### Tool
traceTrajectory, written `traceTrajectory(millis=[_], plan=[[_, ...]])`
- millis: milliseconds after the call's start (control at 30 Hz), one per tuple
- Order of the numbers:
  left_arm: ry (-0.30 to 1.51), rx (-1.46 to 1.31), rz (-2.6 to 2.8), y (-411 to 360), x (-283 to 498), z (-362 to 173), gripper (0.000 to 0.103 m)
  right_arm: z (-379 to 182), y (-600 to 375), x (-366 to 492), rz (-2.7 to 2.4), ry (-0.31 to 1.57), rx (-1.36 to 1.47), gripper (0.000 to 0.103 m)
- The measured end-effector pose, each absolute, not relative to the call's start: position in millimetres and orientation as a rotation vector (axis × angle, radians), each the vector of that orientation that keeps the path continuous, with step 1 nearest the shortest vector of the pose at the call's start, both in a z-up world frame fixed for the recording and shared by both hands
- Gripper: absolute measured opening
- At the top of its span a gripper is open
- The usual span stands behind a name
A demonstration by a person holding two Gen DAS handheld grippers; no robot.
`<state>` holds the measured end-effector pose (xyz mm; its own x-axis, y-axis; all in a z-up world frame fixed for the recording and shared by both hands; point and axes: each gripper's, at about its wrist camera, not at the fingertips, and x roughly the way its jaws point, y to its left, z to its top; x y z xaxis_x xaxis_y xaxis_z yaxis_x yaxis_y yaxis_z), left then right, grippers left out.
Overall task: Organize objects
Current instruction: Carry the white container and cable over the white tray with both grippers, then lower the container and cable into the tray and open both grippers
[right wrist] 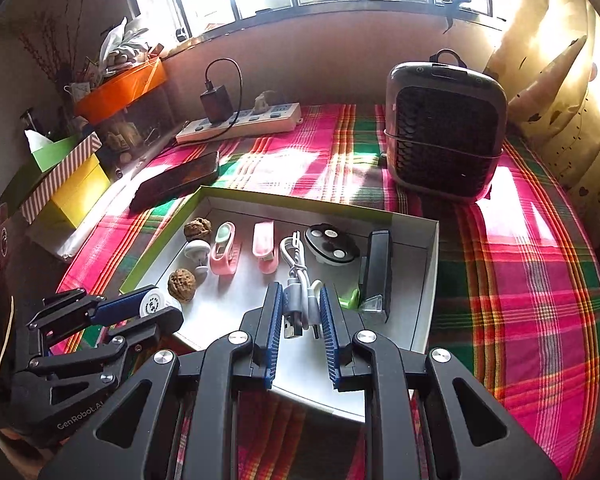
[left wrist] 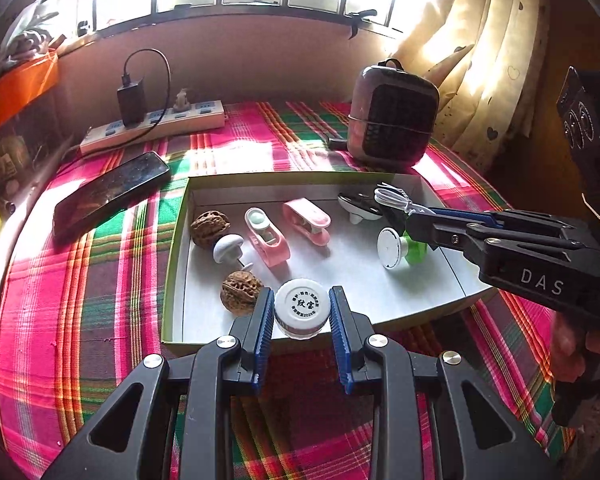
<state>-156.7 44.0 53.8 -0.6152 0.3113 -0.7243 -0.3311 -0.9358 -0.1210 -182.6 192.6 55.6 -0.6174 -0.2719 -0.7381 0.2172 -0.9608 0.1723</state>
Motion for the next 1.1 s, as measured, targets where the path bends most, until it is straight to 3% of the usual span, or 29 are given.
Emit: traceTrajectory(millis=[1100], plan=[[0.066, -1.212, 2.49, 62.8, -190.0, 28.1, 0.026, 17.2, 175.2, -243.0, -2.488, -0.076, 1.378, 0.02]])
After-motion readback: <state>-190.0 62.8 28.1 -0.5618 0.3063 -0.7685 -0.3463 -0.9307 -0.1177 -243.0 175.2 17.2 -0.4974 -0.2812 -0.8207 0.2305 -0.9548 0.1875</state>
